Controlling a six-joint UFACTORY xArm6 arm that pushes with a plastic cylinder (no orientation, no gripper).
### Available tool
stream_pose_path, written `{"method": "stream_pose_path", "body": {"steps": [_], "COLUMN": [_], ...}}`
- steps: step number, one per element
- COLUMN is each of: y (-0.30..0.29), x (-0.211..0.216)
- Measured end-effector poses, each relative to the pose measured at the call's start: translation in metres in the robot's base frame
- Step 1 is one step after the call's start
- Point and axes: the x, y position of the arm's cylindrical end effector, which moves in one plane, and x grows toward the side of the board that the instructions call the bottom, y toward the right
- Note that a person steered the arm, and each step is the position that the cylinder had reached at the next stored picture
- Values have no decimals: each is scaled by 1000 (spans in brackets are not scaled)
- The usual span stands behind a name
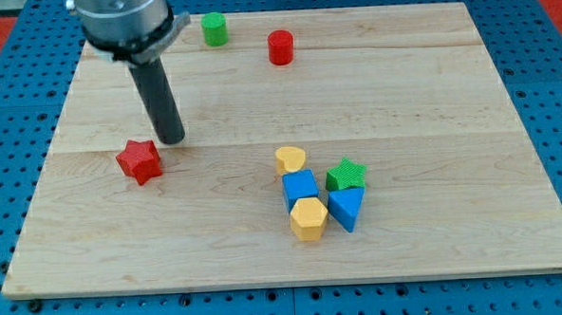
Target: Slide red star closer to group of blocks
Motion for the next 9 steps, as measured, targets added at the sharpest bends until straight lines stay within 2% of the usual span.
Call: {"method": "stream_pose_path", "body": {"steps": [1,2,3,4,5,6,8,9], "y": [-37,-65,-40,-43,-61,-44,8,2], "x": [-14,36,73,70,37,38,98,94]}}
